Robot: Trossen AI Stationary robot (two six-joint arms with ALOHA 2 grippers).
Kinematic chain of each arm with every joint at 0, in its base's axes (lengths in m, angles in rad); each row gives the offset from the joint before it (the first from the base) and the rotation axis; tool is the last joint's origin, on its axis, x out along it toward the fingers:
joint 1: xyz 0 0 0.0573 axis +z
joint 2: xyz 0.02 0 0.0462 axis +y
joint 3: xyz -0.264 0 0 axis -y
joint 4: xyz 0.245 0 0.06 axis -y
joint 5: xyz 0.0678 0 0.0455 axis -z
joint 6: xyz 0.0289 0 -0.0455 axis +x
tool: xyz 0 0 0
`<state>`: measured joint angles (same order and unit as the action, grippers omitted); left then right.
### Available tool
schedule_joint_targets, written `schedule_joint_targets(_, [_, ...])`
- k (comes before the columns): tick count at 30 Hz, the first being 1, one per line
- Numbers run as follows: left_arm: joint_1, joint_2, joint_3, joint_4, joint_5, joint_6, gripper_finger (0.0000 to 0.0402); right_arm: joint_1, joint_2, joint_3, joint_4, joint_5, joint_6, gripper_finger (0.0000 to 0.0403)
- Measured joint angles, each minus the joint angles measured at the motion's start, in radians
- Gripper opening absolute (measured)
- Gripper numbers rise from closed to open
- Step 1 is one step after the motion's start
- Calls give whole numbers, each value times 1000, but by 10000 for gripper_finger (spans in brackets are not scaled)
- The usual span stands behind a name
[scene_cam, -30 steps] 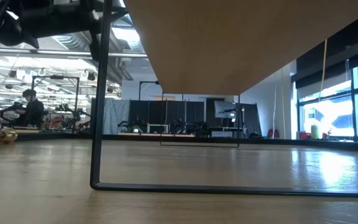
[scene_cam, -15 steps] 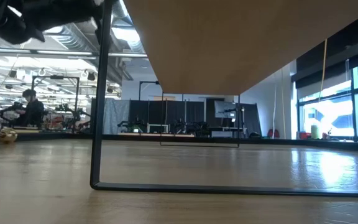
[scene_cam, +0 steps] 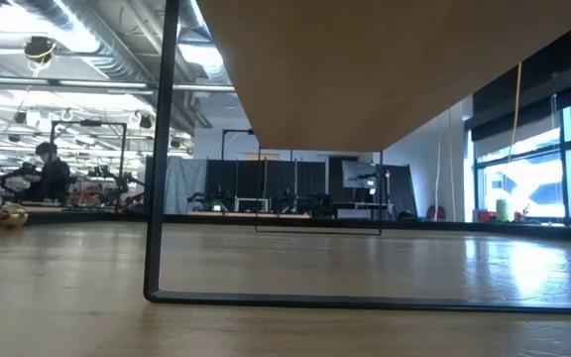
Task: Pick & Place candle stick holders
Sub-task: Put the black candleholder on the shelf
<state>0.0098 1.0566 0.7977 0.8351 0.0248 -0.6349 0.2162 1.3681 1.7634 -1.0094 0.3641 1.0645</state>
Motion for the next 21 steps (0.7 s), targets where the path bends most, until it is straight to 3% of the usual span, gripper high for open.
schedule_joint_targets(4, [-41,51,267,-502,-11,236,6,-32,22,0,7,32,21,34])
schedule_joint_targets(8, [-73,148,523,-903,-121,478,6,-67,56,0,13,-19,21,34])
schedule_joint_targets(14, [-80,284,786,-1207,-229,737,20,-109,85,-1,51,-162,0,34])
schedule_joint_targets(21, [-85,424,929,-1438,-302,973,83,-144,85,-1,59,-248,-6,34])
